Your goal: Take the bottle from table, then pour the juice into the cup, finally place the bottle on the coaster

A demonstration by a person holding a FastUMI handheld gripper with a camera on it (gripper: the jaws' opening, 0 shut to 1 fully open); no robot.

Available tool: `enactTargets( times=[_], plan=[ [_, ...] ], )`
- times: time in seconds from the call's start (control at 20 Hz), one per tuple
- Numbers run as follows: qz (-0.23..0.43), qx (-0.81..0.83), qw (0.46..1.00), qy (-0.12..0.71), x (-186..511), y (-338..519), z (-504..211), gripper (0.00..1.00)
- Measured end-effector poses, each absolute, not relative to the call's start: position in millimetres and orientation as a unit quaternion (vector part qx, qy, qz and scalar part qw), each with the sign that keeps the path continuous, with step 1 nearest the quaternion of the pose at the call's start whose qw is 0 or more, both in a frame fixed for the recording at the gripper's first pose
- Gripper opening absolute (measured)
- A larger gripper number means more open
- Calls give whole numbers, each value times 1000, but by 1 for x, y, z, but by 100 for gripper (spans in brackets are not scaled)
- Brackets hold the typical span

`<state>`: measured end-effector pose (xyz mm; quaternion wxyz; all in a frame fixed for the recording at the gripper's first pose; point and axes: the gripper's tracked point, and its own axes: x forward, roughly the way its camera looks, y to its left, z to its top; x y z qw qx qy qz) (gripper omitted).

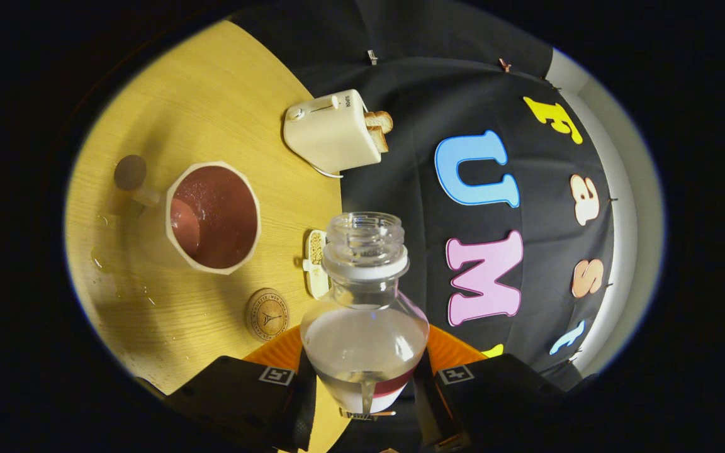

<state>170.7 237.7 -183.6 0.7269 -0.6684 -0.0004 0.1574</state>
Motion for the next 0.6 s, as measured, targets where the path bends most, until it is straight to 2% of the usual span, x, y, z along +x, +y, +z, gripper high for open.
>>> enactTargets(
  times=[0.25,0.6],
  plan=[
    [143,-729,669,-20,179,238,-187,67],
    [158,-777,608,-50,185,251,-188,67]
  ],
)
